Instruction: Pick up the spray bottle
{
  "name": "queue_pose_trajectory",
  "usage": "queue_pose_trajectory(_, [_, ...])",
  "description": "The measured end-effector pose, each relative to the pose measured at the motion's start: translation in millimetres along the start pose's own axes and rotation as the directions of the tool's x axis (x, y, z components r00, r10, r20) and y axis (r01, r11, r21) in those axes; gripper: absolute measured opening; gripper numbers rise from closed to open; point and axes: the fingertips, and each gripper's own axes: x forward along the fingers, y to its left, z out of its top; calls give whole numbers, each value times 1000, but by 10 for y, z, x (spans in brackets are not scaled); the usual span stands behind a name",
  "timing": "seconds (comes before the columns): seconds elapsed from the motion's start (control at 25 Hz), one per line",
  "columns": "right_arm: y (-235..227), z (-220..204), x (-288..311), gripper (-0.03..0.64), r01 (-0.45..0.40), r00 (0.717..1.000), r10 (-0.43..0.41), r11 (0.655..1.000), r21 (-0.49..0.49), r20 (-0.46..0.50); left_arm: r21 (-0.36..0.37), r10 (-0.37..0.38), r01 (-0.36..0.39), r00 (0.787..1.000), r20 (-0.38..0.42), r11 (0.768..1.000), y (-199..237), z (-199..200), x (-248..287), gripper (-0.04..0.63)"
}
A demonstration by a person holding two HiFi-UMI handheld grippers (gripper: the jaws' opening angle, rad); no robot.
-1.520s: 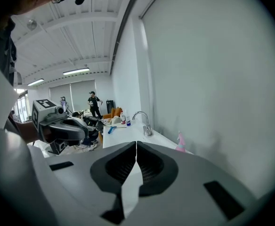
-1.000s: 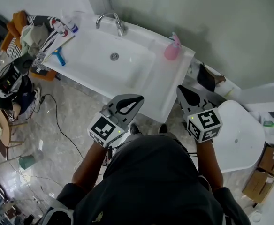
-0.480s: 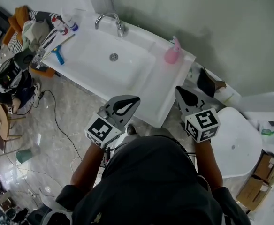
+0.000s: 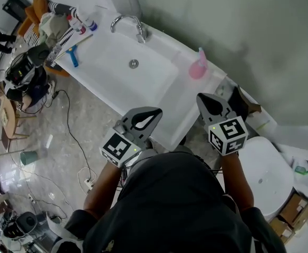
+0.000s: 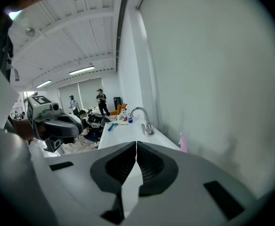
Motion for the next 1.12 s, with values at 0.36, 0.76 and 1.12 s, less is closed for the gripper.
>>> queue_pose_trajectory(0.36, [-55,-4,335,11,-63,997,61,997,-40,-44,-64,73,-73,997,-6,995,116,-142,-72,3])
queue_pose_trajectory(0.76, [-80,114,805,11,9,998,-9,1000,1,-64,-81,-2,2,1000,2,997,626,-310,-104,5])
queue_pose_trajectory(1.12, [-368,51,1140,11,55,994,-53,998,18,-100,-115,-35,33,999,-16,993,784,-432,-20,5])
